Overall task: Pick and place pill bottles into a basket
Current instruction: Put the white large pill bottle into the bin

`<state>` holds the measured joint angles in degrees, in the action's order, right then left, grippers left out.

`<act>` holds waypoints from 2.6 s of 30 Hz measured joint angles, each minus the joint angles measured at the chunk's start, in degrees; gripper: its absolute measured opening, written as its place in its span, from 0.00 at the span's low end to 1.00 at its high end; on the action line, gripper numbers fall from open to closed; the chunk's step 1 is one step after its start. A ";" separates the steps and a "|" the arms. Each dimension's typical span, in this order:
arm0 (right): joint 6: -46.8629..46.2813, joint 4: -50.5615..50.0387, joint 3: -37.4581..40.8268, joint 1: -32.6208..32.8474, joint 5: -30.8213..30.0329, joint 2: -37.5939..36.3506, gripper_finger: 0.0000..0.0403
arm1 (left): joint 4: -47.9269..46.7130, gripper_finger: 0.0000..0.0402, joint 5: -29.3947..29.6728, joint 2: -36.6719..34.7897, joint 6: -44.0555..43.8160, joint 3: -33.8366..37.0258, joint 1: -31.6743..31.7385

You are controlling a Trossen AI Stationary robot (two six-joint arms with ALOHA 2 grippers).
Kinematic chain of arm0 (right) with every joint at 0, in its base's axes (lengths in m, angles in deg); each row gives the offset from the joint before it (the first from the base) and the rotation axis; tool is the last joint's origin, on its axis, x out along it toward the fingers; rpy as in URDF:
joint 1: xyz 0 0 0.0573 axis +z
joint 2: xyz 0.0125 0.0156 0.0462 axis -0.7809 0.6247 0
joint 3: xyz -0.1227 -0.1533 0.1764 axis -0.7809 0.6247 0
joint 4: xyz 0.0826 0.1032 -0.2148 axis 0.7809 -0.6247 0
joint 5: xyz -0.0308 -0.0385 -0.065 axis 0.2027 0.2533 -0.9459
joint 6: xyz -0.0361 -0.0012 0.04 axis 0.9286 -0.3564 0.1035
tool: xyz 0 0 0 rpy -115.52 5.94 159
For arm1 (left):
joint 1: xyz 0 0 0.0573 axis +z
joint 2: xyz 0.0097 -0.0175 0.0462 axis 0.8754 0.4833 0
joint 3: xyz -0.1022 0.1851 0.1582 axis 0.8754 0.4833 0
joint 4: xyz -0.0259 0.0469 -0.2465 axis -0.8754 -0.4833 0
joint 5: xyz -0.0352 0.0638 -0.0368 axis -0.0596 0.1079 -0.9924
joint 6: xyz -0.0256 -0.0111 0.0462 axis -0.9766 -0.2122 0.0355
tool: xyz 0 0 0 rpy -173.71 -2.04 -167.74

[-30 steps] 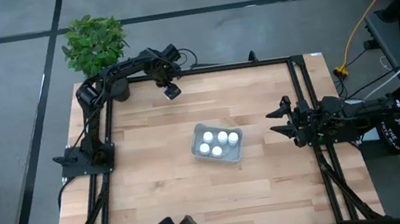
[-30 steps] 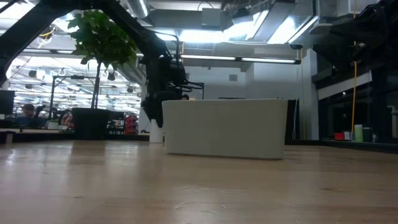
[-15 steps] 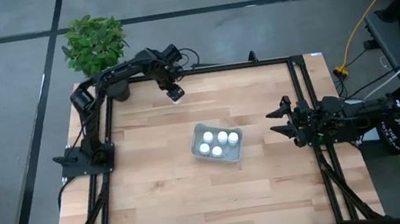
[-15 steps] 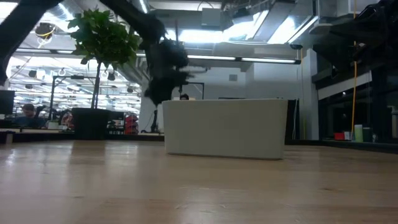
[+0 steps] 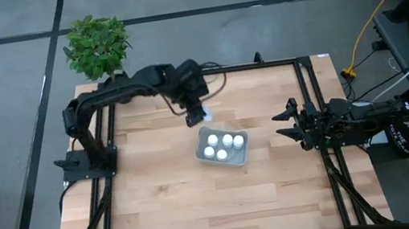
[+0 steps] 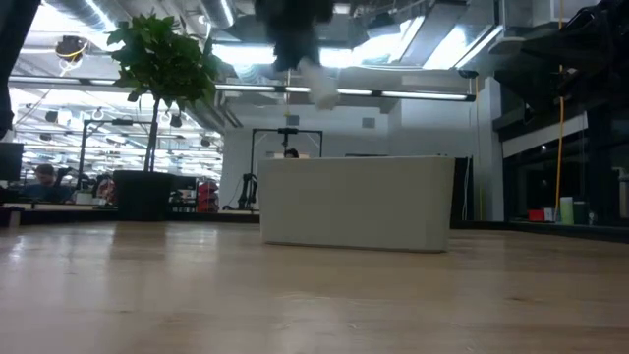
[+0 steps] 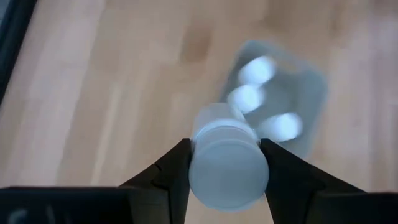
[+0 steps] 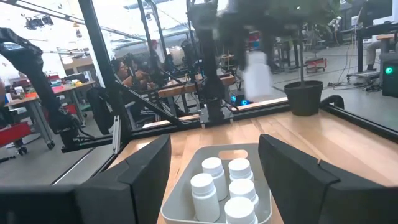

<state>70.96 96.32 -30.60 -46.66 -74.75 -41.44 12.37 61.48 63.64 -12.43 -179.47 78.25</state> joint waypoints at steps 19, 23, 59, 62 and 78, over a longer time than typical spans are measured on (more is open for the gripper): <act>-0.02 0.04 0.00 -0.01 -0.01 0.02 0.61 | 2.27 0.38 5.07 10.80 -10.35 -7.06 -16.63; 0.00 0.00 0.00 0.01 0.00 0.02 0.61 | 4.27 0.38 5.30 13.09 -11.84 -7.10 -17.68; -0.02 -0.03 0.00 -0.02 0.00 0.02 0.61 | 0.95 0.38 6.28 31.45 -7.79 -17.30 -17.93; -0.01 -0.04 0.00 0.01 0.00 0.04 0.61 | 0.78 0.38 6.29 32.07 -7.83 -17.28 -17.97; -0.01 0.01 0.00 -0.02 -0.01 0.04 0.61 | 1.12 0.63 6.71 31.76 -8.47 -17.71 -17.91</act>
<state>70.94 96.32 -30.60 -46.67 -74.77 -41.41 13.49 68.19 95.40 -20.91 -197.18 60.34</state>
